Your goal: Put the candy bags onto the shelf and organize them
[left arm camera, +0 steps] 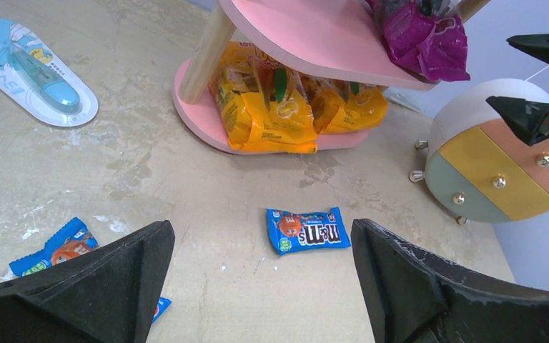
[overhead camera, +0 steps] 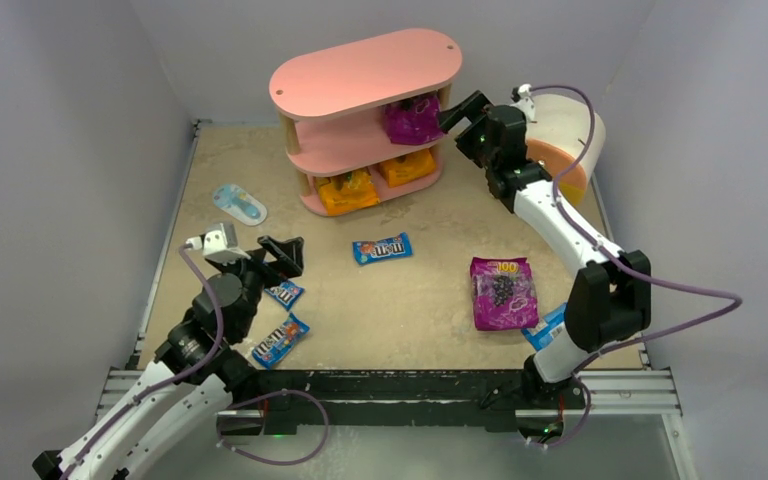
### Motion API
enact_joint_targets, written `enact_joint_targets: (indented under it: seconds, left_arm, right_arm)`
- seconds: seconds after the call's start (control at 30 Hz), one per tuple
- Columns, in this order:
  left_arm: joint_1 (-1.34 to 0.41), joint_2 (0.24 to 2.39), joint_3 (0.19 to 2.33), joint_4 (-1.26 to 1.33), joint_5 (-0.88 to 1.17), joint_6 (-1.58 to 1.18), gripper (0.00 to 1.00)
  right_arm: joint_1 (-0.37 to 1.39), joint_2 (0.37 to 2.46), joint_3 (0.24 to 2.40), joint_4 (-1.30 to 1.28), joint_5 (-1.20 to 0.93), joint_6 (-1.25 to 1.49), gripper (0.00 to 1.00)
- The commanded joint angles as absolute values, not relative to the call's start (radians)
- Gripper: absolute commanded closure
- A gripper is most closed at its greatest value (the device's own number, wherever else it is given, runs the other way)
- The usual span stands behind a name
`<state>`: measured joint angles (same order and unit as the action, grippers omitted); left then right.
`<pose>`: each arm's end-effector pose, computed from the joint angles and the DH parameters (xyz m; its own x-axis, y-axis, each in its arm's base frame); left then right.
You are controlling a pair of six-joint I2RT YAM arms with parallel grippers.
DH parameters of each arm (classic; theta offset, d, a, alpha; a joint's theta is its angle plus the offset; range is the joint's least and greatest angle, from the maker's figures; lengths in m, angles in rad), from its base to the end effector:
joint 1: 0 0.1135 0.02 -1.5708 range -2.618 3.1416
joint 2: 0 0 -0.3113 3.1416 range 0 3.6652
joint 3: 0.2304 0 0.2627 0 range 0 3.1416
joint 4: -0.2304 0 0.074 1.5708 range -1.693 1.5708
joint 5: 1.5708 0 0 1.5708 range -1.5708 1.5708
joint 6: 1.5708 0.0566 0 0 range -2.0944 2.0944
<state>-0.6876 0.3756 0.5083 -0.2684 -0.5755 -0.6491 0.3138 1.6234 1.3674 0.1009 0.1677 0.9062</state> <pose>0.0940 -0.0373 0.3046 -0.1532 -0.5303 -0.8338 0.0290 0.8410 -0.5403 0.4093 0.1229 0.3976 -0.2067 0.7489 -0.6296 0.0247 0.6473 0.7618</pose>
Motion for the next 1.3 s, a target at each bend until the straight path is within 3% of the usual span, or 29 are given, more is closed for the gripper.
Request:
enact_joint_targets:
  seconds: [0.0, 0.23, 0.5, 0.67, 0.8, 0.87, 1.27]
  left_arm:
    - [-0.688, 0.404, 0.518, -0.248, -0.544, -0.677, 0.00]
    - [-0.688, 0.428, 0.515, -0.231, -0.478, -0.669, 0.00]
    - [-0.688, 0.523, 0.473, -0.123, -0.315, -0.638, 0.00]
    - [-0.689, 0.620, 0.445, -0.028, -0.192, -0.644, 0.00]
    - [-0.688, 0.669, 0.427, 0.051, -0.150, -0.650, 0.00]
    - [-0.688, 0.685, 0.426, 0.070, -0.139, -0.647, 0.00]
    - [-0.688, 0.724, 0.431, 0.105, -0.114, -0.627, 0.00]
  right_arm:
    - [0.312, 1.541, 1.285, 0.121, 0.108, 0.813, 0.04]
    - [0.313, 1.354, 1.123, -0.064, 0.068, 0.648, 0.02]
    - [0.311, 0.998, 0.839, -0.456, 0.340, 0.687, 0.02]
    - [0.205, 1.024, 0.808, -0.631, 0.403, 0.681, 0.02]
    - [-0.028, 1.041, 0.733, -0.547, 0.170, 0.622, 0.02]
    - [-0.084, 1.025, 0.700, -0.507, 0.163, 0.612, 0.02]
    - [-0.121, 1.103, 0.557, -0.251, -0.238, 0.537, 0.02]
